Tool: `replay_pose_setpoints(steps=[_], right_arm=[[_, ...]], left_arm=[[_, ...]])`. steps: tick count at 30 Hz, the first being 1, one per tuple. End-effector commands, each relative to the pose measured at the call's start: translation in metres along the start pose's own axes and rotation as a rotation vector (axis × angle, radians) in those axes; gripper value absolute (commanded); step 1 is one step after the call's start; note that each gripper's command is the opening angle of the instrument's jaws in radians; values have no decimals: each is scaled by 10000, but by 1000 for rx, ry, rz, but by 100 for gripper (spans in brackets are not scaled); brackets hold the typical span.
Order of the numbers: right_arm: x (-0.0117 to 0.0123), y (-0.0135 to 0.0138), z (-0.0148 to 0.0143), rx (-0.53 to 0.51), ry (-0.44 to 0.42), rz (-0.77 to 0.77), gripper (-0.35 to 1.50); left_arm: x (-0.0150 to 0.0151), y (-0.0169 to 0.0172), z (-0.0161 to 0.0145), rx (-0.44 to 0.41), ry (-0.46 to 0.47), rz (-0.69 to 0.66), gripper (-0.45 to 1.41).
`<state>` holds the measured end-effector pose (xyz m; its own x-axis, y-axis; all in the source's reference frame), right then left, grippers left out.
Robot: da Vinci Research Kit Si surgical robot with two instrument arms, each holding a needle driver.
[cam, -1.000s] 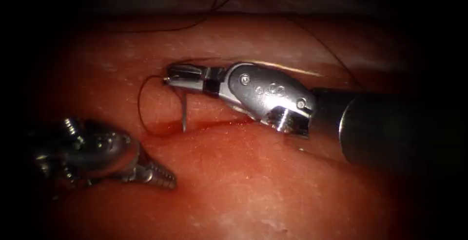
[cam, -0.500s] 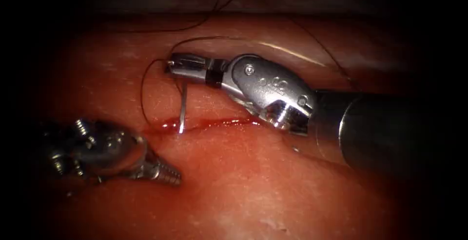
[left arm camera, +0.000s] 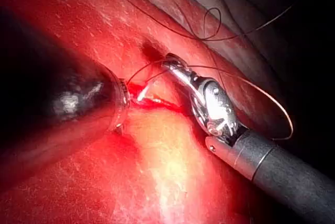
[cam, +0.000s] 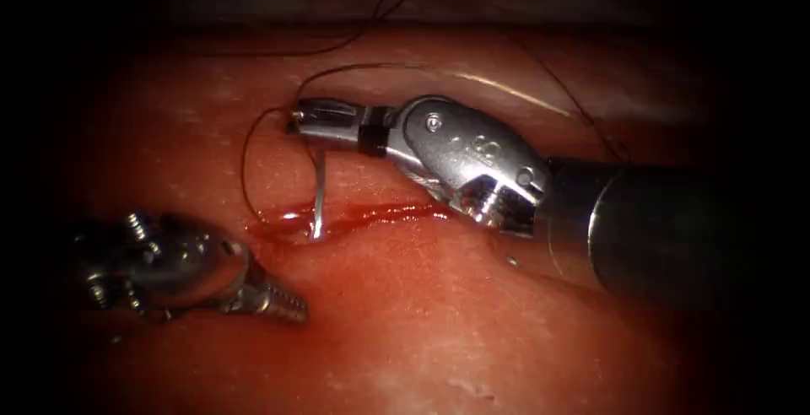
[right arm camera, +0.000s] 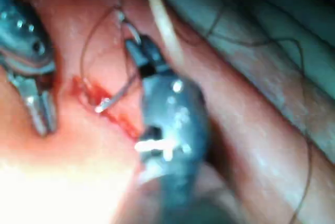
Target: Wound Closure
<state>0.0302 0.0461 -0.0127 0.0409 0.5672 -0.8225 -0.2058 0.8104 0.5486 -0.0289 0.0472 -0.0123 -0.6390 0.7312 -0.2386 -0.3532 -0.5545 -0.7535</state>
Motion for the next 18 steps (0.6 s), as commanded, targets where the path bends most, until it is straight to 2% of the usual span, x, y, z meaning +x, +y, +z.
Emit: replay_pose_setpoints(steps=[1, 6, 9, 18], right_arm=[[-3, 2, 8, 17, 0, -2, -35], [-3, 2, 7, 43, 5, 21, -35], [-3, 0, 7, 51, 11, 97, -35], [-4, -3, 8, 12, 11, 192, -35]], left_arm=[[2, -3, 7, -1, 1, 1, -17], [2, -3, 7, -1, 1, 1, -18], [2, -3, 7, -1, 1, 1, -17], [2, -3, 7, -1, 1, 1, -16]])
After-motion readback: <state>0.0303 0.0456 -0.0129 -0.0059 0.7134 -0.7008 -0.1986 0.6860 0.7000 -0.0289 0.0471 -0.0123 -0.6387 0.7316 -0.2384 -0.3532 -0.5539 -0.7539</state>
